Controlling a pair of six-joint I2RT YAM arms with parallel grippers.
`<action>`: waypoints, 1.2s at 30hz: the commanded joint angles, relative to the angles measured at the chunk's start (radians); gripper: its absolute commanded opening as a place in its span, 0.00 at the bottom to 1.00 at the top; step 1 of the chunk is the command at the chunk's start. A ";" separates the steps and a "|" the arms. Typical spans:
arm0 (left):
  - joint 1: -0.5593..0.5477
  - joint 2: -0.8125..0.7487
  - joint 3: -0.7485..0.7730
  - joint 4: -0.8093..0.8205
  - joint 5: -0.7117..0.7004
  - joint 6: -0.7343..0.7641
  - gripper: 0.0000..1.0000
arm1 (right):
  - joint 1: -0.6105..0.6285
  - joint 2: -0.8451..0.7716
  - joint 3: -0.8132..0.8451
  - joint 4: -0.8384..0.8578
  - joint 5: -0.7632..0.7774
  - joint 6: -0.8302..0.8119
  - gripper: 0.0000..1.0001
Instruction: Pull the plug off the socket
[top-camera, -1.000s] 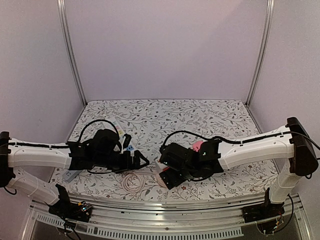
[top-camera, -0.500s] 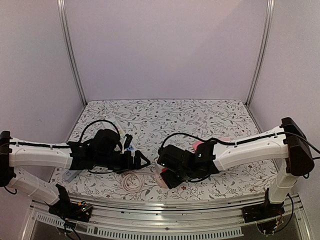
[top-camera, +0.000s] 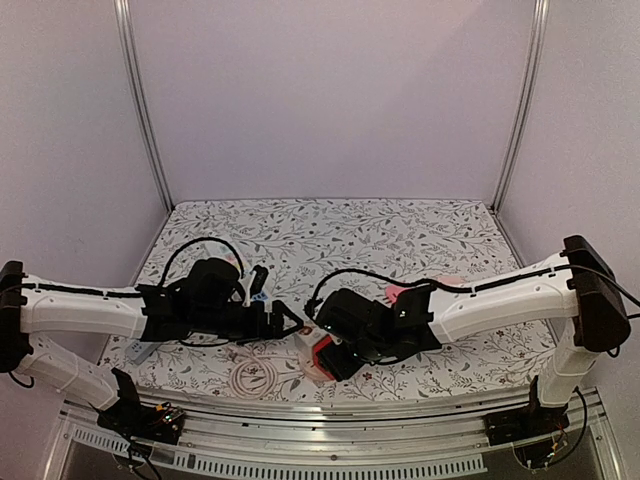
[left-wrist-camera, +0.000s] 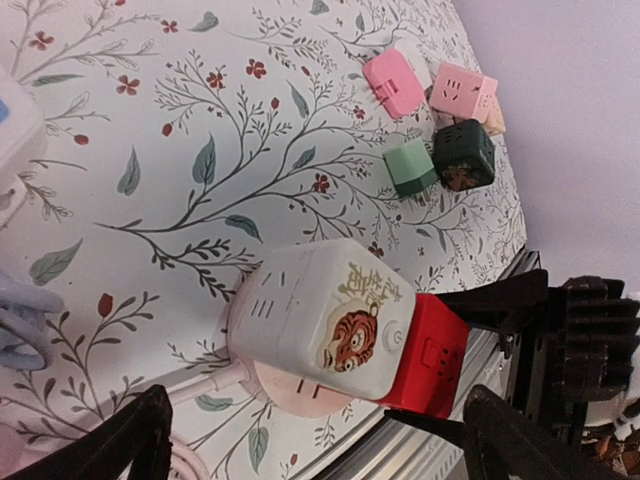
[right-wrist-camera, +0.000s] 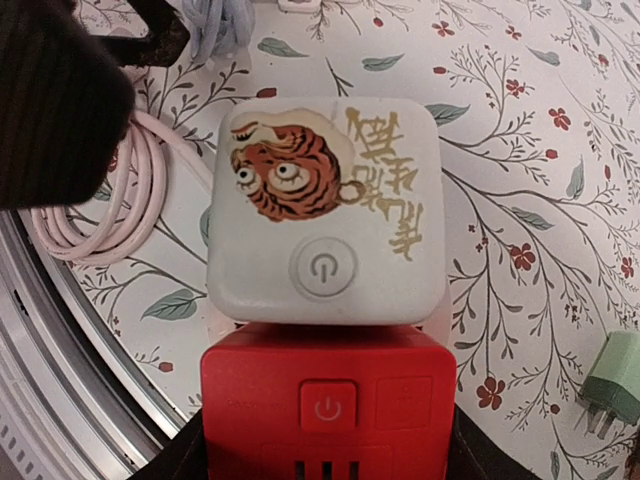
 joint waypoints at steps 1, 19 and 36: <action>0.012 -0.009 -0.020 -0.004 -0.002 0.065 1.00 | 0.004 -0.049 -0.032 0.070 -0.075 -0.107 0.37; -0.033 0.148 -0.049 0.166 0.081 0.122 1.00 | 0.002 -0.045 -0.067 0.117 -0.105 -0.080 0.37; -0.045 0.188 -0.033 0.122 0.043 0.204 0.93 | 0.003 -0.046 -0.072 0.131 -0.110 -0.071 0.37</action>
